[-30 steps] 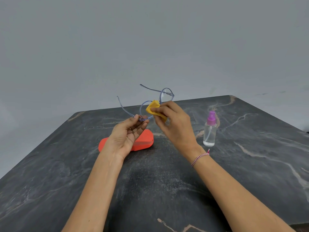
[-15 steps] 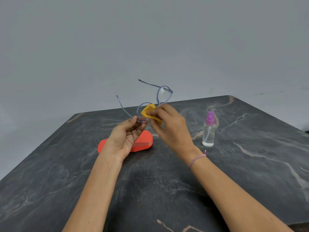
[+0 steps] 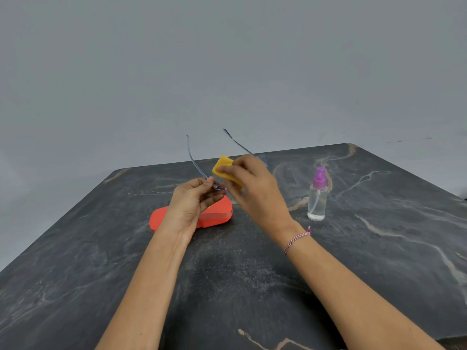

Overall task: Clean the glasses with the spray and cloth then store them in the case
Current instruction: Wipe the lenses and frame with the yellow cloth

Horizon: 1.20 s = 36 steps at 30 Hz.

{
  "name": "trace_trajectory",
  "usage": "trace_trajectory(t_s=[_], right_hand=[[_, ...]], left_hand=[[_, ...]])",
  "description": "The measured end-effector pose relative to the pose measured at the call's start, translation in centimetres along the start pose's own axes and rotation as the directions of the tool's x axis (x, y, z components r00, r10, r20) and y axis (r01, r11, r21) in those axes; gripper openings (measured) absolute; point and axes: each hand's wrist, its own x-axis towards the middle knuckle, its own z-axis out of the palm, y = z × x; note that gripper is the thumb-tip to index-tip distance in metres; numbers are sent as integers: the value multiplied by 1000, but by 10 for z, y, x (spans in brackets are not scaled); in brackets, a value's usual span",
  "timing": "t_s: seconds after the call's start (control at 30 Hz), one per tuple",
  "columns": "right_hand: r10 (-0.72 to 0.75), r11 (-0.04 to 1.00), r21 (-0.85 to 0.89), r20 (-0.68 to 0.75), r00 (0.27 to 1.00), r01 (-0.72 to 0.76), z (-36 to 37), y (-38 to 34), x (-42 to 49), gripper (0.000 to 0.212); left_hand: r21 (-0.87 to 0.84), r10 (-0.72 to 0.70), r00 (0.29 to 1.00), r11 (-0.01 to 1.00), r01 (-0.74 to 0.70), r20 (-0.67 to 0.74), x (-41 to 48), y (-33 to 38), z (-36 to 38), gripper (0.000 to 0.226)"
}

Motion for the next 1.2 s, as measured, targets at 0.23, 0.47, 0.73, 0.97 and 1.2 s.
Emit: trace_trajectory(t_s=[0.23,0.47,0.73,0.97,1.2], right_hand=[[-29,999,-39,43,999,31,3,1,0,17],[100,995,-8,-22,995,-100,-4,8,-1,19],[0,999,-51,103,995,5,9,-7,-3,20],[-40,998,-28,266,963,50,8,-3,-7,19],[82,996,15,39,996,-83,1,5,-2,21]], left_hand=[[87,60,998,995,-57,-32,4,1,-3,26],[20,41,996,999,-39,-78,6,0,-4,25],[34,46,996,998,-44,-73,5,-1,-3,25],[-50,31,991,998,-38,-133,5,4,-10,26],[-81,-2,994,997,-7,-109,6,3,-7,26]])
